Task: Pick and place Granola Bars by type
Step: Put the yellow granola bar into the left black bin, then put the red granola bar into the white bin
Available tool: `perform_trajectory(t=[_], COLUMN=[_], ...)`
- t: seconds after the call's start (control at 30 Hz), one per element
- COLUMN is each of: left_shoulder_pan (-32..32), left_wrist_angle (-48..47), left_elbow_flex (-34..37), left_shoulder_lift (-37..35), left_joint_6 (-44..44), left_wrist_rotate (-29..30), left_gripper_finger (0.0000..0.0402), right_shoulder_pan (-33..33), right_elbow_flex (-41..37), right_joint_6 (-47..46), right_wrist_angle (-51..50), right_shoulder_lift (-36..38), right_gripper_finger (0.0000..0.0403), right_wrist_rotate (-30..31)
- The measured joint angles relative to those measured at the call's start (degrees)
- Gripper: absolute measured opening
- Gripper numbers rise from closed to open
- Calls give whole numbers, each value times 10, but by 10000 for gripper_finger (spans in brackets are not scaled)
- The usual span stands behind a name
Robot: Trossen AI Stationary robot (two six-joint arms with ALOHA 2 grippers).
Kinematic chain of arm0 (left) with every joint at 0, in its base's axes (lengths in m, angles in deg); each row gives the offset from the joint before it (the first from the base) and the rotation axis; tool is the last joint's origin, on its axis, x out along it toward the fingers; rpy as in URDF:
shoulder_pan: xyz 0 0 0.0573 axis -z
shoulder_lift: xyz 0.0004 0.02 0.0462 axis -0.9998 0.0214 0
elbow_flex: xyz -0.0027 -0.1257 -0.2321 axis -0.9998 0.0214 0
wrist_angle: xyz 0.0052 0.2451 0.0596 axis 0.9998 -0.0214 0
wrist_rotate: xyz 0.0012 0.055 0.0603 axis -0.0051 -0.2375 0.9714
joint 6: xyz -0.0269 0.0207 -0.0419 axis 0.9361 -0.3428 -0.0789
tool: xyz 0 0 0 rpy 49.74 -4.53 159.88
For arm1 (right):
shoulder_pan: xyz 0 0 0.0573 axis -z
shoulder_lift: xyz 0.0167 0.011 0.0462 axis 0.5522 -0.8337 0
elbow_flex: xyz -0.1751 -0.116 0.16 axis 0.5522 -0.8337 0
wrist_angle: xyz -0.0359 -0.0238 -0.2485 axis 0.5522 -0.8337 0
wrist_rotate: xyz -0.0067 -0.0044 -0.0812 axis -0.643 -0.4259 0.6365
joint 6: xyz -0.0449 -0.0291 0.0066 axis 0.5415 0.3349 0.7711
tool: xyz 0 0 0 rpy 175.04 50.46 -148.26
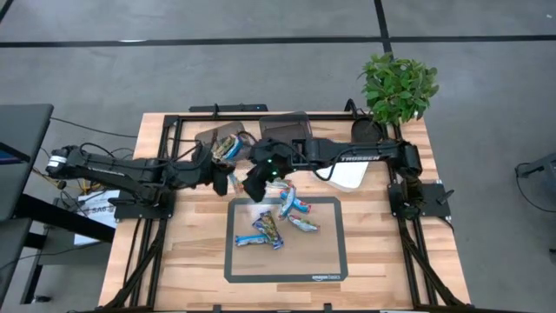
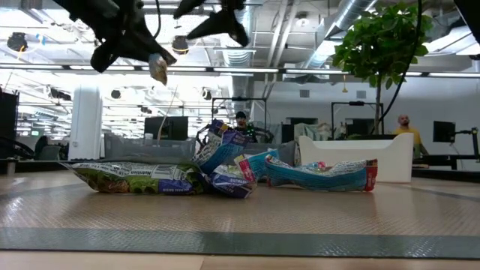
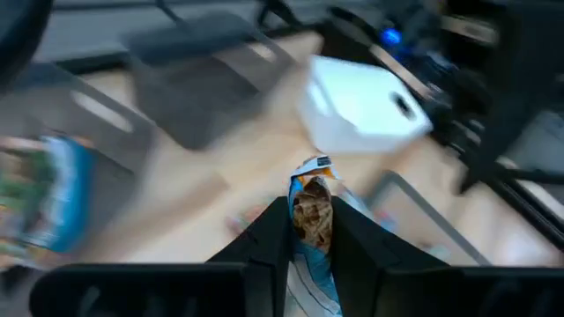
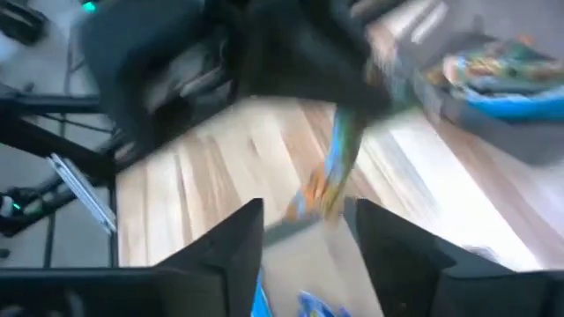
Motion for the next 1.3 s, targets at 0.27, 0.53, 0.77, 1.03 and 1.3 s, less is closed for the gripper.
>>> perform_trajectory(t=[0.27,0.53,0.77,1.03,1.3], left_shoulder_pan=[-149,-290,-370,-380,-377], left_wrist_angle=[-71,-74,-80,-60,2], left_elbow_flex=[0,-1,-1,-1,-1], left_shoulder_lift=[0,5,57,85,85], left_joint_6=[-24,-97,-125,-105,-99], left_wrist_rotate=[3,-20,-136,-150,-264], left_gripper_finger=[60,64,115,166,166], right_shoulder_pan=[2,-2,-2,-6,-6], right_elbow_flex=[0,1,0,0,0], right_joint_6=[14,29,51,94,121], right_wrist_angle=[-81,-122,-154,-151,-147], right_shoulder_lift=[57,99,104,104,104], right_gripper_finger=[202,187,171,160,157], right_wrist_rotate=[64,117,175,249,238])
